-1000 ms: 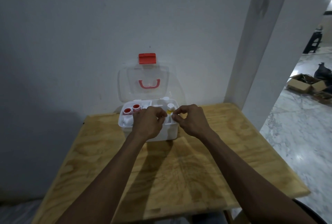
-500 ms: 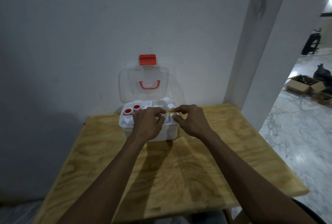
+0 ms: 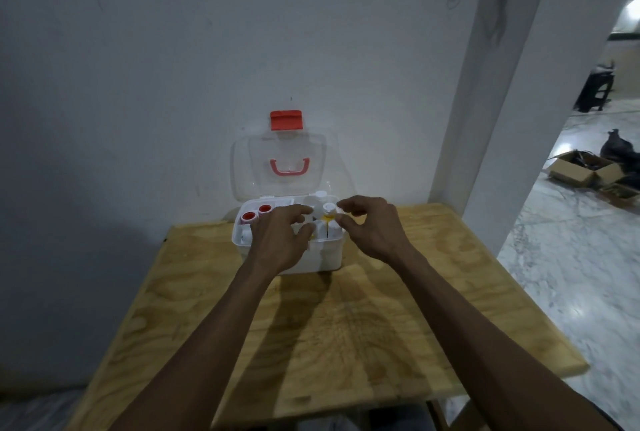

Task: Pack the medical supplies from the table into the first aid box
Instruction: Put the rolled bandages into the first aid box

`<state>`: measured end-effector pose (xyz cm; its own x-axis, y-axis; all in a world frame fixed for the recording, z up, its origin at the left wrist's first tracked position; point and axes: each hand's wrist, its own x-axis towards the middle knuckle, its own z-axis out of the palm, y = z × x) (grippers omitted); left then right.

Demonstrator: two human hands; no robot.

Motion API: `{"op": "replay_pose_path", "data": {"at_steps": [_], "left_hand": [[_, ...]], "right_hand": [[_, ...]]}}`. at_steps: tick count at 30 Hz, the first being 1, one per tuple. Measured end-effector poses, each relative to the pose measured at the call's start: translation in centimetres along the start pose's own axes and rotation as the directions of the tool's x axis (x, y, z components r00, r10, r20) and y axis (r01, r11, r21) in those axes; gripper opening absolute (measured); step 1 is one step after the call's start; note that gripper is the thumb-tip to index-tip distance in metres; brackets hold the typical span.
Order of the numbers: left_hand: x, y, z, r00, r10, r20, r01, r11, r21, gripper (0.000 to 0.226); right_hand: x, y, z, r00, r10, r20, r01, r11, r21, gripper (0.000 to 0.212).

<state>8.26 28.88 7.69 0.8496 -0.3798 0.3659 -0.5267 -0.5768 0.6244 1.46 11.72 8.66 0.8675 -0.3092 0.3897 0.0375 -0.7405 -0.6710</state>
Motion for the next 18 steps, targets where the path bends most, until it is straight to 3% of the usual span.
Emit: {"op": "replay_pose_path", "data": {"at_steps": [8, 13, 18], "left_hand": [[0.2, -1.8, -4.8, 0.962, -0.145, -0.231, 0.119, 0.985, -0.124, 0.037], [3.0, -3.5, -6.3, 0.935, -0.231, -0.270, 0.190, 0.967, -0.171, 0.046], [6.9, -5.0, -6.6, 0.912, -0.343, -0.223, 0.294, 0.928, -0.228, 0.059]], "right_hand": [[3.0, -2.2, -0.8, 0.987, 0.126, -0.098, -0.102, 0.970, 0.222, 0.033], [6.1, -2.3, 0.5, 0.970, 0.219, -0.108, -0.182, 0.944, 0.274, 0.042], [9.8, -2.1, 1.8, 0.950, 0.293, -0.111, -0.245, 0.915, 0.320, 0.054]]}}
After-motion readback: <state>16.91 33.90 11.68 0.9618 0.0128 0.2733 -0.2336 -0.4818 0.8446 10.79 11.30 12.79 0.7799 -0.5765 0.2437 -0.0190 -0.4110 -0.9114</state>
